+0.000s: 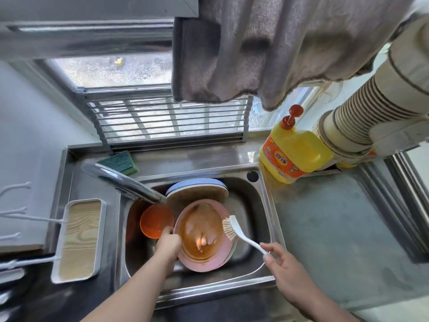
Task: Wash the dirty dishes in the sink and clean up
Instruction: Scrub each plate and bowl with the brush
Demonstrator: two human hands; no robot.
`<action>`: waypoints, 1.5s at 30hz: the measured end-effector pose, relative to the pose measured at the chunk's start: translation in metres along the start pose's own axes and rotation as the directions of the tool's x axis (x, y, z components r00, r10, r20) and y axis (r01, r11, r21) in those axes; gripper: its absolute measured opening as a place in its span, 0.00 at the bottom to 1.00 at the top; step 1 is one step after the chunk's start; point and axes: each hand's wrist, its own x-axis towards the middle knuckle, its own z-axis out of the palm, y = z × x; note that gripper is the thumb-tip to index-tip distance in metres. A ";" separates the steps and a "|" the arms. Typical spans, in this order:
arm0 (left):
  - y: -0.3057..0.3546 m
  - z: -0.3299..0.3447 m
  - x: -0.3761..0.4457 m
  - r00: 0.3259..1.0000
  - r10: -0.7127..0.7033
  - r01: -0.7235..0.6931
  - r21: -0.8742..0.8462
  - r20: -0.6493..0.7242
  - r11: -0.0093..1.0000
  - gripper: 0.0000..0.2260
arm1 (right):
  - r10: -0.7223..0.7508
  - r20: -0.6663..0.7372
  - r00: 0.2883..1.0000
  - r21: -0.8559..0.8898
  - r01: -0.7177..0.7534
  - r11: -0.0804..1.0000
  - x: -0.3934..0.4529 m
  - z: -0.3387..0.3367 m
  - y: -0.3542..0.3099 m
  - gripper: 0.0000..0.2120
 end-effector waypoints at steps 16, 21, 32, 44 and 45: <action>0.040 -0.046 -0.128 0.831 0.554 -0.533 -0.354 -0.048 0.769 0.17 | -0.082 -0.054 0.995 0.005 0.082 0.997 -0.049 0.027 -0.024 0.11; 0.032 -0.048 -0.131 0.753 0.658 -0.653 -0.133 -0.007 0.746 0.20 | -0.045 -0.109 0.993 0.087 0.054 0.995 -0.050 0.041 -0.016 0.12; 0.033 -0.004 -0.156 0.450 0.830 -0.885 0.293 0.331 0.362 0.39 | 0.083 -0.186 0.979 0.122 -0.061 0.991 -0.063 0.019 0.016 0.09; 0.062 0.010 -0.148 0.989 0.130 -0.140 -0.667 -0.065 0.731 0.16 | -0.270 0.161 0.949 -0.290 0.307 0.907 -0.042 0.025 -0.066 0.13; 0.060 0.011 -0.147 0.993 0.111 -0.114 -0.678 -0.048 0.726 0.17 | -0.282 0.141 0.949 -0.282 0.311 0.908 -0.028 0.024 -0.074 0.14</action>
